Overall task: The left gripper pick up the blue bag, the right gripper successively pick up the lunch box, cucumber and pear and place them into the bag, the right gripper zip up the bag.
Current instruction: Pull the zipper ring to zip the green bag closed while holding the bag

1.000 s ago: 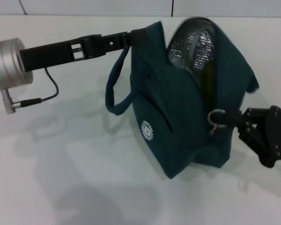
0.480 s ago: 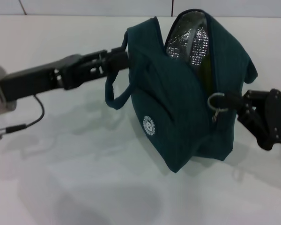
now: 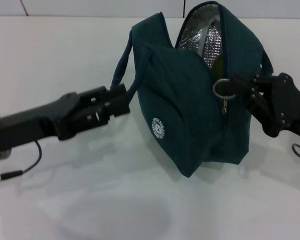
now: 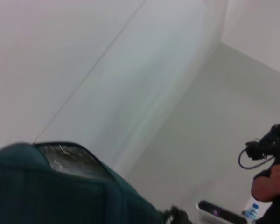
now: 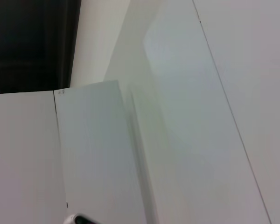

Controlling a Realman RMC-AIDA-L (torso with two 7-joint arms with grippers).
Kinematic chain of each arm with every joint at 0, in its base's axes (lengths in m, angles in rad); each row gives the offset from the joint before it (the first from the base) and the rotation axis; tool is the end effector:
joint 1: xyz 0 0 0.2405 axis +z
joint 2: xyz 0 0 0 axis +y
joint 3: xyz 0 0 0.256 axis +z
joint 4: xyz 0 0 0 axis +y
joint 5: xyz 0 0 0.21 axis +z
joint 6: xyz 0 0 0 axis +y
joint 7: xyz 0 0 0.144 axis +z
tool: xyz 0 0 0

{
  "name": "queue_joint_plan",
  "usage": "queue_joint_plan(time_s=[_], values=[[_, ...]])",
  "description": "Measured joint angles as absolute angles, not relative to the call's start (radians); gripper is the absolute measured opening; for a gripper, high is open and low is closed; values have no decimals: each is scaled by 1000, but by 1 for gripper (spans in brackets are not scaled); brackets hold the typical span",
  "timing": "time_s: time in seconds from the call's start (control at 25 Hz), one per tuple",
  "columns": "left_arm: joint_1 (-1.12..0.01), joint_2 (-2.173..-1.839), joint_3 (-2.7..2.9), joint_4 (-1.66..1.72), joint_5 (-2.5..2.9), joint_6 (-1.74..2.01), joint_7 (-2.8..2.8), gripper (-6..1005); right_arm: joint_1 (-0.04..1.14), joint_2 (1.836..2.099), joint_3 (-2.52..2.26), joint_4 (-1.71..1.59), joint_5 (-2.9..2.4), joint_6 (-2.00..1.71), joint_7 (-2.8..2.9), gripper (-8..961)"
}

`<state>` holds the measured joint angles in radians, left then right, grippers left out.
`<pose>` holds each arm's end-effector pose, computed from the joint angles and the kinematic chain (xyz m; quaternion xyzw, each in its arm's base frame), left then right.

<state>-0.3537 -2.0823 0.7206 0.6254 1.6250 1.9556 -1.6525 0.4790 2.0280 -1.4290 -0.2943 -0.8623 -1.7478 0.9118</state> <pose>-0.2512 0.2596 0.0305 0.8289 0.3119 0.4643 0.0110 0.2176 0.2884 -0.0163 -0.8414 0.1006 0.5171 0.1203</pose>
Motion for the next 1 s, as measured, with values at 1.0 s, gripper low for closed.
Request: queue_joint_plan(time_s=[1.0], values=[[-390, -2090, 722, 375, 1711, 1845, -1371, 641, 582, 2028, -1519, -301, -810, -1706, 905, 17]])
